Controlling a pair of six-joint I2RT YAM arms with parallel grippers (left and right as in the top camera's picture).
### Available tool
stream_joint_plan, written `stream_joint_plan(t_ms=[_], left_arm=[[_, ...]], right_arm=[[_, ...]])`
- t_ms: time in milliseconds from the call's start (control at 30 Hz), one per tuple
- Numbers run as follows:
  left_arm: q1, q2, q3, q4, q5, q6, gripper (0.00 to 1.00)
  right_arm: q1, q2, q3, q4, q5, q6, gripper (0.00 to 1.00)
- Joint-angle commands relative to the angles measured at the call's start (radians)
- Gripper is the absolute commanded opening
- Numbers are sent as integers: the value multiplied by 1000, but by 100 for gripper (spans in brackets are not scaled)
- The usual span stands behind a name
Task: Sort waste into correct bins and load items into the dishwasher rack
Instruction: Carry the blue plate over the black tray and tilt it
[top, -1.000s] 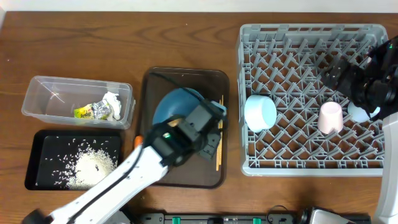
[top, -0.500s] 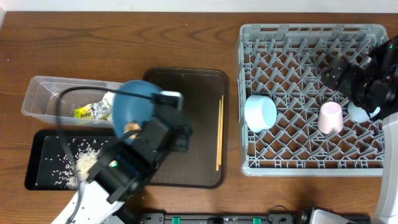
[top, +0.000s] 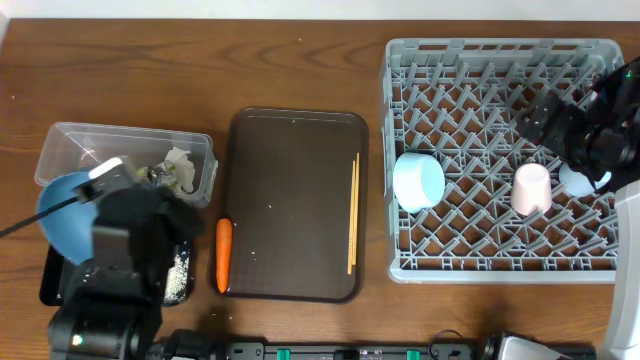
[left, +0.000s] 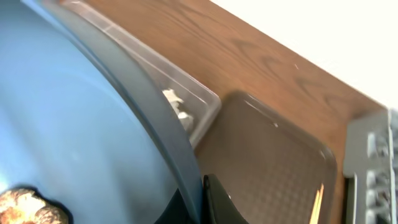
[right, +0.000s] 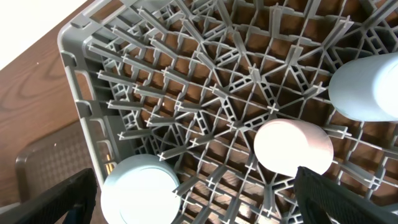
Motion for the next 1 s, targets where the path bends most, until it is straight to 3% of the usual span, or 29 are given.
stream_joint_plan(t_ms=[0, 167, 500, 767, 967], left_arm=[[127, -3, -20, 38, 159, 116, 6], [325, 10, -40, 129, 384, 175, 6], [698, 54, -121, 218, 890, 174, 6], [725, 47, -251, 298, 1078, 212, 6], [755, -27, -252, 348, 1113, 246, 6]], right_arm=[[-6, 1, 10, -1, -5, -14, 94], [-6, 1, 10, -1, -5, -15, 94], [-6, 1, 10, 0, -5, -15, 95], [-6, 1, 10, 5, -5, -15, 95], [-6, 1, 10, 8, -5, -15, 95]])
